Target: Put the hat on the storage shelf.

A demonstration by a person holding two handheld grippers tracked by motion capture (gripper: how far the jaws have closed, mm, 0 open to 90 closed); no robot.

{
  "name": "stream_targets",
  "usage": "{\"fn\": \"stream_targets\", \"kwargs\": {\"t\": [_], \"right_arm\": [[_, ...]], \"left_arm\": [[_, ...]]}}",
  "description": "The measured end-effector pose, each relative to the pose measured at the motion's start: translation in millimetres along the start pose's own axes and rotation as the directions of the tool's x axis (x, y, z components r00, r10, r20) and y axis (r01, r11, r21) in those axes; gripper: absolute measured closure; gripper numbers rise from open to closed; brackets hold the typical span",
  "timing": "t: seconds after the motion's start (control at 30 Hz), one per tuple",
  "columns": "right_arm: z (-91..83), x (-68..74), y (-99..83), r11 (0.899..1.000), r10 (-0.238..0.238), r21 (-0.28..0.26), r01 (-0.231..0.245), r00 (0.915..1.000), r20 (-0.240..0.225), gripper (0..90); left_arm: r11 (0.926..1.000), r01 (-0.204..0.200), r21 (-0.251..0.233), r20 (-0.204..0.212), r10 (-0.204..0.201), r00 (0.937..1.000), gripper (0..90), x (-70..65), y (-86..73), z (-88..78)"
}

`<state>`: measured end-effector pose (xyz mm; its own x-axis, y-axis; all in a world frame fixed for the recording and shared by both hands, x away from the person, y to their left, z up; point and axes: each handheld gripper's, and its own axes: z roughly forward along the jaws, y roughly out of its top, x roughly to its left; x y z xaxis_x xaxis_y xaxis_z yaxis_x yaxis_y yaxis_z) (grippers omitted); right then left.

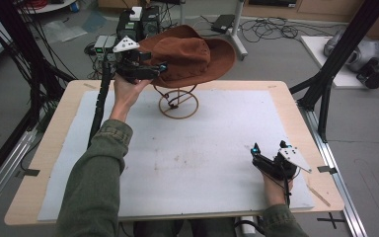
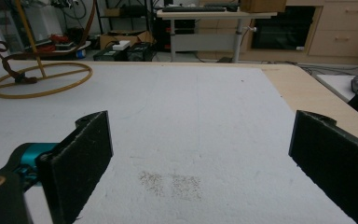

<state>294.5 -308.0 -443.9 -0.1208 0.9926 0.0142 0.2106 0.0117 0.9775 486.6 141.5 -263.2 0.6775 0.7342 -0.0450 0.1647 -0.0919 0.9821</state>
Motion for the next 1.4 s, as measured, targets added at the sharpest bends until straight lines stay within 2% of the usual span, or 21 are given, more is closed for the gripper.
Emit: {"fn": "stream_targets", "kwargs": {"t": [0.17,0.37,0.6,0.83,0.9,0.97,1.0,1.03,1.1,1.13,1.17,1.23,1.27,1.4], "right_arm": [[0.1,0.6,0.2,1.0,0.005,0.003,-0.005,1.0,-0.002,5.3],[0.1,0.5,0.6,1.0,0.005,-0.002,-0.005,1.0,-0.002,5.3],[-0.4,1.0,1.7,1.0,0.0,-0.01,0.0,1.0,-0.006,5.3],[-1.9,3.0,2.7,1.0,0.01,-0.015,-0.01,0.9999,-0.006,5.3],[-2.0,3.4,2.9,1.0,0.013,-0.017,-0.013,0.9999,-0.004,5.3],[-2.0,4.1,3.2,1.0,0.021,-0.021,-0.021,0.9998,-0.002,5.3],[-2.1,3.9,3.5,1.0,0.016,-0.024,-0.016,0.9999,0.001,5.3],[-2.5,4.6,3.8,1.0,0.021,-0.022,-0.021,0.9998,0.002,5.3],[-2.9,5.3,4.0,0.999,0.029,-0.024,-0.028,0.9996,0.003,5.3],[-3.0,5.5,4.1,0.999,0.026,-0.027,-0.026,0.9997,0.002,5.2],[-3.2,5.6,4.0,0.999,0.025,-0.03,-0.024,0.9997,0.004,5.3],[-4.2,6.2,4.2,0.999,0.029,-0.032,-0.029,0.9996,0.003,5.2],[-4.3,6.5,4.2,0.999,0.031,-0.034,-0.031,0.9995,0.003,5.2],[-5.4,8.4,3.9,0.999,0.033,-0.031,-0.033,0.9994,-0.001,5.3]], "left_arm": [[0.9997,-0.024,-0.002,-0.019,0.024,0.9995,9.1,-3.5,5.4,-9.1],[0.9988,-0.023,-0.043,-0.048,0.021,0.9986,7.8,-4.7,13.4,-35.2],[0.9956,-0.03,-0.089,-0.115,0.019,0.9932,7.8,-0.2,20.3,-82.3],[0.991,-0.046,-0.126,-0.199,0.02,0.9799,7.8,2.3,17.8,-138.3],[0.9915,-0.064,-0.114,-0.235,0.036,0.9714,7.8,1.1,15.0,-151.5],[0.9918,-0.065,-0.111,-0.25,0.035,0.9677,8.0,0.0,11.1,-162.1],[0.9914,-0.069,-0.112,-0.264,0.037,0.9638,8.0,-0.9,8.0,-168.1],[0.9909,-0.071,-0.114,-0.284,0.036,0.9582,8.0,-1.9,3.5,-175.7],[0.9897,-0.067,-0.126,-0.301,0.027,0.9532,8.0,-3.0,-4.2,-186.0],[0.989,-0.065,-0.133,-0.319,0.019,0.9475,8.0,-4.2,-9.3,-191.6],[0.988,-0.069,-0.138,-0.337,0.019,0.9414,8.0,-5.6,-14.9,-197.1],[0.9861,-0.078,-0.147,-0.384,0.015,0.9233,8.0,-9.1,-27.1,-207.1],[0.9843,-0.075,-0.16,-0.4,0.005,0.9167,8.0,-10.7,-33.9,-212.0],[0.9775,-0.084,-0.193,-0.472,-0.017,0.8813,8.1,-19.0,-61.6,-228.9]]}}
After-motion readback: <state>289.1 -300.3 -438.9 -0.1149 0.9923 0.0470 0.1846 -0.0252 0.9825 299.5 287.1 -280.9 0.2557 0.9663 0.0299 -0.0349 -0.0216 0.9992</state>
